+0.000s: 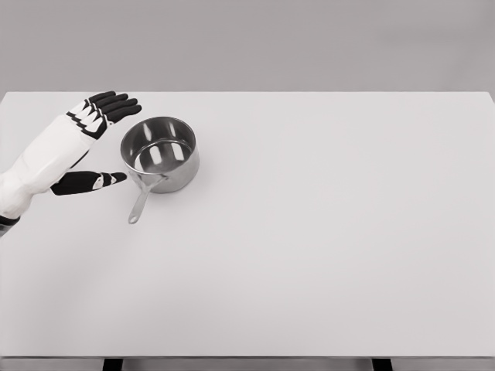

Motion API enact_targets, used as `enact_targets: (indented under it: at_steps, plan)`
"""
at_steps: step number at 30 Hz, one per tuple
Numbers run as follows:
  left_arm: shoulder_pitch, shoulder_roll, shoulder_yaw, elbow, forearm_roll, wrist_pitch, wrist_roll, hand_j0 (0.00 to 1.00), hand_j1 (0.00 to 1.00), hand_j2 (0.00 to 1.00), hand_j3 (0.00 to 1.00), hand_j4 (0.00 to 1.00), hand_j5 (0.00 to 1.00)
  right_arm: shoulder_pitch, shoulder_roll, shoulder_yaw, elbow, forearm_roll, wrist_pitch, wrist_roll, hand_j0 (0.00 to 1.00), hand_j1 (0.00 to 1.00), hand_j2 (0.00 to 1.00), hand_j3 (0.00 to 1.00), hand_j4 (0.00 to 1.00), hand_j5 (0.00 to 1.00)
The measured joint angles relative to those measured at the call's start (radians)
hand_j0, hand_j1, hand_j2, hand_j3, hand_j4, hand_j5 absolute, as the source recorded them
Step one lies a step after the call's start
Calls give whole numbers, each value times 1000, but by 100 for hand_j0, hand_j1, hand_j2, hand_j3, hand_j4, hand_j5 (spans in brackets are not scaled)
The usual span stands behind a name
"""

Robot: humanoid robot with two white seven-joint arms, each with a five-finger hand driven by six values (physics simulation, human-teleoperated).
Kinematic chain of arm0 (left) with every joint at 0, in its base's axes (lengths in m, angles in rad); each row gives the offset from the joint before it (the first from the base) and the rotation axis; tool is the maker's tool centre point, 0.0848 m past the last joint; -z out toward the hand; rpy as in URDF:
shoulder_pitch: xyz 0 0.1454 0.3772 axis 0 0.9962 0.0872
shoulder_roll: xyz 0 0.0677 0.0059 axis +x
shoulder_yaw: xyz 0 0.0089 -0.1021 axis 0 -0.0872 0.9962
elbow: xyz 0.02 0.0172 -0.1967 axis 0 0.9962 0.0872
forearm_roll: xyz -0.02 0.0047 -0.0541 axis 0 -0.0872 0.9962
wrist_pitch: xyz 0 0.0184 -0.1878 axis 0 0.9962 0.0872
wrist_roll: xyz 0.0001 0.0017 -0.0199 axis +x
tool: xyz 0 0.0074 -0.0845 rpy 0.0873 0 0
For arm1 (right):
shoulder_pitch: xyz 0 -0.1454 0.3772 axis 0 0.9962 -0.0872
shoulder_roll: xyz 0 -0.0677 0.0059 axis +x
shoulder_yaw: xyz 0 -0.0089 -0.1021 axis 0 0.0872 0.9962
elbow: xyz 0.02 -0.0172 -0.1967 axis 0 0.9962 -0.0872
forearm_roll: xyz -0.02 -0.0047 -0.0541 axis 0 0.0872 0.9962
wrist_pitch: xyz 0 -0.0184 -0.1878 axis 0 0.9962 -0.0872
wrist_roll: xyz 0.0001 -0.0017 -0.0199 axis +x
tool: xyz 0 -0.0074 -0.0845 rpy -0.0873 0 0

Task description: Rotate pot handle

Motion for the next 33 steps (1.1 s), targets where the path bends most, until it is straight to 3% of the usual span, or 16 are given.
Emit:
enact_targets:
  at_steps: [19,25,30,33]
  plan:
    - [25,0,6,0,-84,0,-1,100,100,100,100,100,100,0,0,1,0,1,1,0,100,100,100,100,100,100]
    - [51,9,21,0,-78,0,-91,100,100,100,100,100,100,0,0,1,0,1,1,0,100,100,100,100,100,100]
    - [32,108,11,-1,-87,-1,-109,100,100,100,100,100,100,0,0,1,0,1,1,0,100,100,100,100,100,100]
    - [-18,201,8,-1,-142,0,-111,100,100,100,100,100,100,0,0,1,0,1,1,0,100,100,100,100,100,100]
